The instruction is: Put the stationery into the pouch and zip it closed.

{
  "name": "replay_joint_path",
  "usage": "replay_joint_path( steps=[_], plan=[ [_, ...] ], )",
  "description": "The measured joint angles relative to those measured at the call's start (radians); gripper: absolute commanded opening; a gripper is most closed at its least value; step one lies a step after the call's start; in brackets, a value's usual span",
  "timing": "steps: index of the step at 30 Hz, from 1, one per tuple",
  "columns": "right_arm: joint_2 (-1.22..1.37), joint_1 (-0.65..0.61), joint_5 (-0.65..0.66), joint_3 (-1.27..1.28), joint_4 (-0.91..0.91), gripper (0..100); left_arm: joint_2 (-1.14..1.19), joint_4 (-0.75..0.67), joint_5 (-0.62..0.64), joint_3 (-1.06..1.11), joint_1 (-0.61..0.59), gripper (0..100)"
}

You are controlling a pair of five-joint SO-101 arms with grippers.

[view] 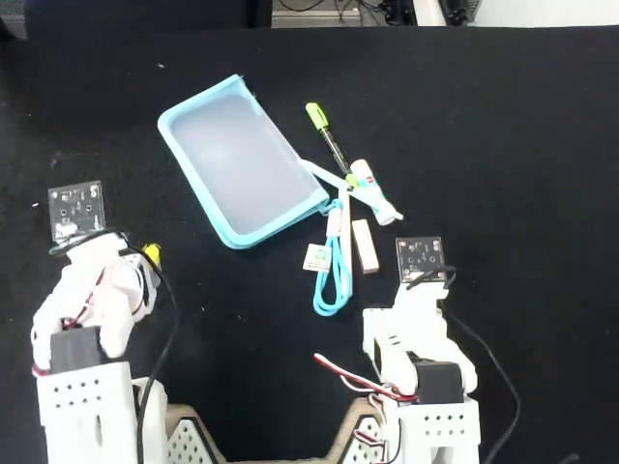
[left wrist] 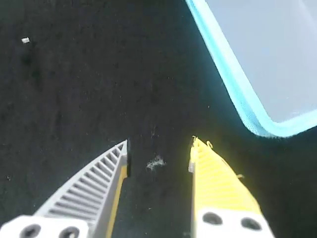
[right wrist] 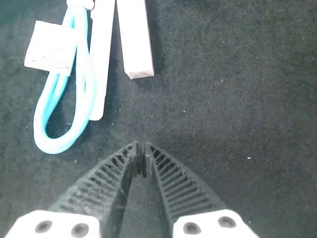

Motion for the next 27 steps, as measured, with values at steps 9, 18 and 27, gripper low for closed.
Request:
replay_joint_path(
  steps=[9,18,27],
  plan=[
    [0.000,0.000,0.000,0.000,0.000,1.2,0.049,-0.002,0.006,-0.058,0.068,21],
    [0.000,0.000,0.000,0.000,0.000,1.2,0.103,-0.002,0.006,-0.172,0.117,20],
    [0.000,0.000,0.000,0.000,0.000,1.2,0.457,-0.038,0.009,-0.265,0.121,20]
  ],
)
